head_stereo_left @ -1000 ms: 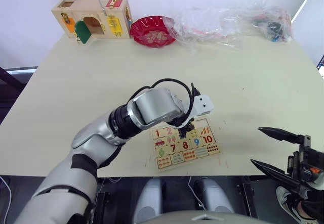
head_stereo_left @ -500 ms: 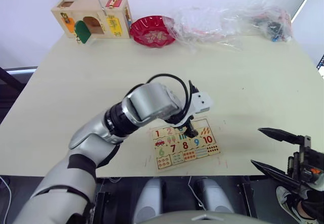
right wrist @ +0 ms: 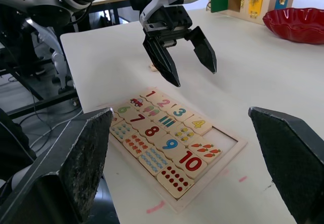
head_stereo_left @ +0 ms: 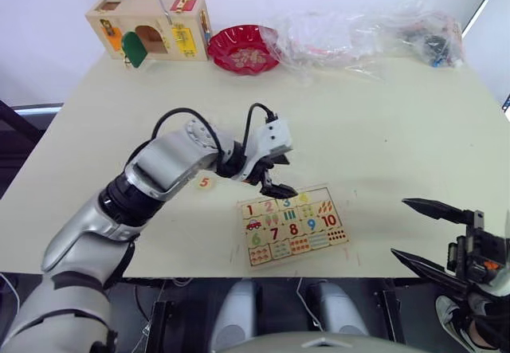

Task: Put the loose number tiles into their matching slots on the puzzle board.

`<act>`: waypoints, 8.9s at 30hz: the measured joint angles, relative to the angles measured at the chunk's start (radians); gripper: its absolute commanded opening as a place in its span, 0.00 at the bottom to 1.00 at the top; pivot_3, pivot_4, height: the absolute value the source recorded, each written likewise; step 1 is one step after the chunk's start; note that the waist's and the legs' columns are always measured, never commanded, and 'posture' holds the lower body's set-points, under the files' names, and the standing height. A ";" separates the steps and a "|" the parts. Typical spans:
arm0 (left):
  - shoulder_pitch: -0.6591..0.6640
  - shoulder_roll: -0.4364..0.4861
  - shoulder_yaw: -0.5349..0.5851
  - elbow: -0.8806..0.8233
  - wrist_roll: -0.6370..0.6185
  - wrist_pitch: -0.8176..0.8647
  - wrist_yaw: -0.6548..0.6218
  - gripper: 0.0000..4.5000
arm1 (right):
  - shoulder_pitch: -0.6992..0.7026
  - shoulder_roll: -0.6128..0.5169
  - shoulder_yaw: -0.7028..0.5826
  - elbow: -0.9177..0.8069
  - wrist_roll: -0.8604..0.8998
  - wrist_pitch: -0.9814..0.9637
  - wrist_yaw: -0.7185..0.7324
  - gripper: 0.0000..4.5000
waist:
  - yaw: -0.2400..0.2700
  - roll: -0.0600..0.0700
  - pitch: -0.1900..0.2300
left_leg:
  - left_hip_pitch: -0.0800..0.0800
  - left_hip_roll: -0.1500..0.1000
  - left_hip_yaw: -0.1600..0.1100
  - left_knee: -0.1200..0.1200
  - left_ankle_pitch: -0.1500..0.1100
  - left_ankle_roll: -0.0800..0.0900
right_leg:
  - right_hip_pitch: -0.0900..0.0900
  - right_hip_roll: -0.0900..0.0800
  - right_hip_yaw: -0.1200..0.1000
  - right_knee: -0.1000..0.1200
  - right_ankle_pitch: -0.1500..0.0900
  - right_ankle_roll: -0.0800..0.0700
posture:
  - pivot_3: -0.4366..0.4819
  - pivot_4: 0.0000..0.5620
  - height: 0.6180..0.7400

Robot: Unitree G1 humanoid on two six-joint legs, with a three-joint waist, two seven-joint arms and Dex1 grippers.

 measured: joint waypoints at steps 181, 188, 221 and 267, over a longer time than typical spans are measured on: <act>-0.019 0.088 0.216 1.327 0.289 -1.272 -0.556 0.57 | 0.075 -0.054 -0.067 -0.079 0.071 0.133 0.021 1.00 | -0.018 -0.006 -0.002 | 0.001 0.001 -0.001 -0.001 0.000 0.000 | 0.001 0.000 -0.002 0.001 0.000 0.000 | 0.48 0.27 1.00; 0.005 0.095 0.212 1.294 0.259 -1.269 -0.556 0.24 | 0.071 -0.053 -0.066 -0.076 0.054 0.131 0.028 1.00 | -0.018 -0.006 -0.002 | 0.001 0.001 -0.002 -0.001 0.000 0.000 | 0.001 0.000 -0.002 0.001 0.000 0.000 | 0.48 0.27 1.00; -0.250 -0.047 -0.046 -0.204 0.104 0.585 -0.055 0.24 | 0.105 -0.026 -0.132 0.001 0.018 0.074 0.052 1.00 | -0.019 -0.006 -0.001 | 0.001 0.001 -0.005 0.001 0.000 0.000 | 0.002 0.001 -0.002 0.001 0.000 0.001 | 0.48 0.27 1.00; -0.259 -0.456 -0.196 0.033 -0.145 0.810 0.689 0.24 | 0.113 0.010 -0.112 0.043 -0.029 0.021 0.079 1.00 | -0.014 -0.004 -0.001 | 0.001 0.000 -0.006 0.002 0.000 0.000 | 0.002 0.000 -0.001 0.001 0.000 0.001 | 0.48 0.27 1.00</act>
